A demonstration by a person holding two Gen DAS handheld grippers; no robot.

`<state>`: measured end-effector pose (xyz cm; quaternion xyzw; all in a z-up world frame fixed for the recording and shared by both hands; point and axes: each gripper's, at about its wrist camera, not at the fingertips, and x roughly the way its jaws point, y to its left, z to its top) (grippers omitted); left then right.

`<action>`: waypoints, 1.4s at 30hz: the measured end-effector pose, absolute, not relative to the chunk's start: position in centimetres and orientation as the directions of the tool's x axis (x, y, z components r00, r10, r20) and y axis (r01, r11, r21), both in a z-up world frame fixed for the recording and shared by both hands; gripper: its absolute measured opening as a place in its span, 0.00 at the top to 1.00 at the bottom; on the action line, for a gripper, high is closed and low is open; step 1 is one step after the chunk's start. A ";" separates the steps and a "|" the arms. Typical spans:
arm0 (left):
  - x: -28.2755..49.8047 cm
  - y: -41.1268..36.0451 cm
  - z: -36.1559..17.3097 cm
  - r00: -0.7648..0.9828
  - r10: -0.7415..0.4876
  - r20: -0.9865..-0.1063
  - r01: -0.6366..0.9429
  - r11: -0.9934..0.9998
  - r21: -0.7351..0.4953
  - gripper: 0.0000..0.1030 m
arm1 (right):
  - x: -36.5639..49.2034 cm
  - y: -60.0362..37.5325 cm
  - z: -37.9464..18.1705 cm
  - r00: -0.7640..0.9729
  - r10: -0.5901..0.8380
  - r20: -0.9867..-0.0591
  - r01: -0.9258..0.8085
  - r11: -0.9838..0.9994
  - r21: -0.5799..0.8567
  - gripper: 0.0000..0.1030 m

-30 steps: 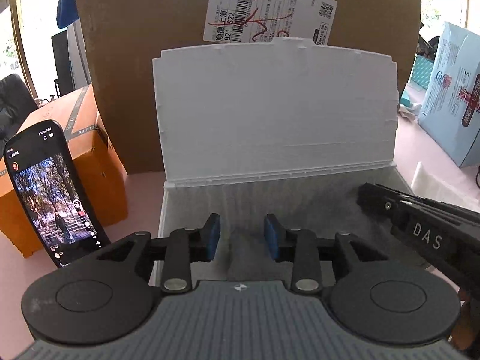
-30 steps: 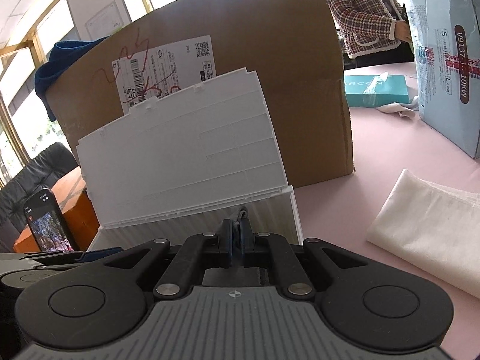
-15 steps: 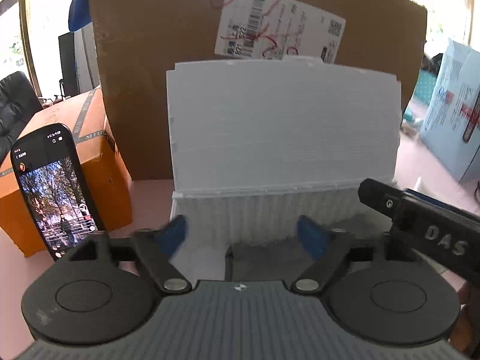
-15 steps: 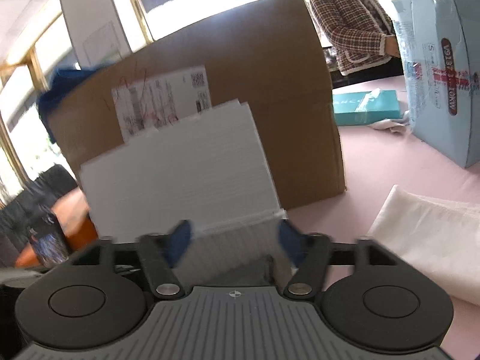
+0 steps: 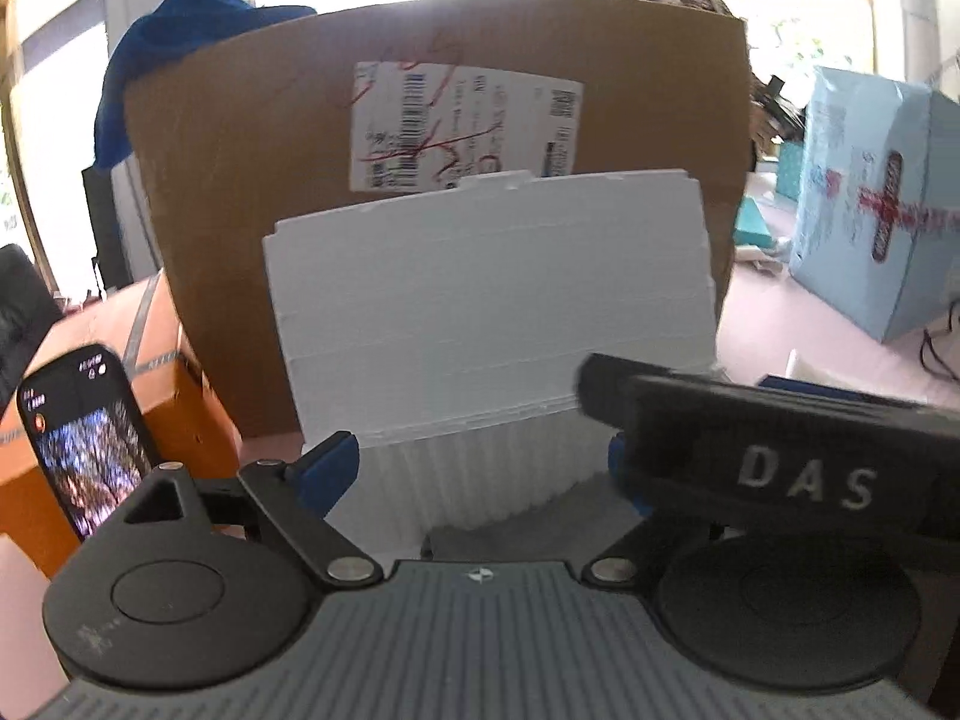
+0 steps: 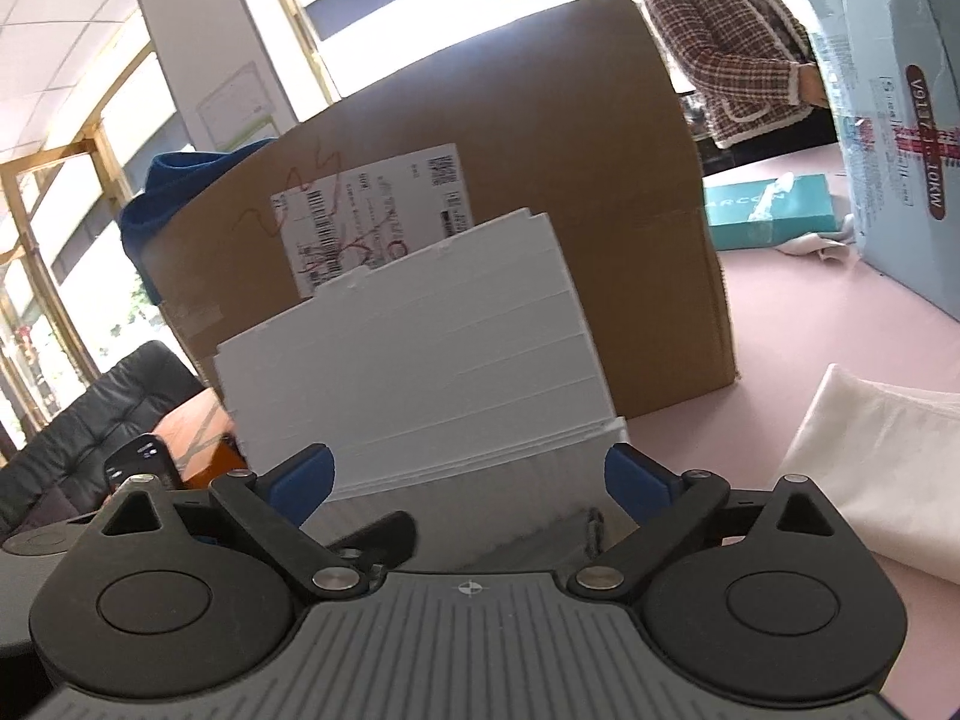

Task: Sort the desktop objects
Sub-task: 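Open the left gripper to drop the cloth and withdraw both tools, then move both tools over to the stack of white tissue sheets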

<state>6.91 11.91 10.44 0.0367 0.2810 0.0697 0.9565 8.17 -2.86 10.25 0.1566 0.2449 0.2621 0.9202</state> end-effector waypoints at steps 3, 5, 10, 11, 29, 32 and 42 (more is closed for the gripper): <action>6.9 11.7 10.5 0.836 0.154 -0.527 -0.110 0.987 0.115 0.13 | 7.9 -2.8 10.5 0.743 0.572 -0.347 -0.424 0.803 0.418 0.05; 6.8 11.8 10.6 0.839 0.149 -0.523 -0.111 0.988 0.103 0.13 | 7.7 -2.8 10.7 0.743 0.581 -0.332 -0.435 0.797 0.419 0.03; 6.0 12.0 11.1 0.863 0.108 -0.494 -0.104 0.994 0.035 0.13 | 7.2 -3.1 11.1 0.750 0.592 -0.296 -0.447 0.782 0.434 0.02; 5.8 12.0 11.1 0.869 0.098 -0.486 -0.100 0.995 0.022 0.13 | 7.1 -3.2 11.3 0.752 0.592 -0.291 -0.447 0.782 0.435 0.02; 3.3 9.1 11.9 0.922 -0.094 -0.375 0.011 0.976 -0.219 0.13 | 5.1 -12.5 13.1 0.869 0.448 -0.209 -0.306 0.820 0.484 0.00; 3.1 7.2 12.3 0.915 -0.146 -0.375 0.063 0.972 -0.224 0.13 | 5.3 -16.0 12.5 0.884 0.419 -0.205 -0.276 0.824 0.494 0.00; 7.5 -2.7 13.5 0.841 -0.332 -0.428 0.178 0.916 -0.360 0.12 | 7.1 -27.9 10.3 0.928 0.337 -0.160 -0.188 0.792 0.581 0.00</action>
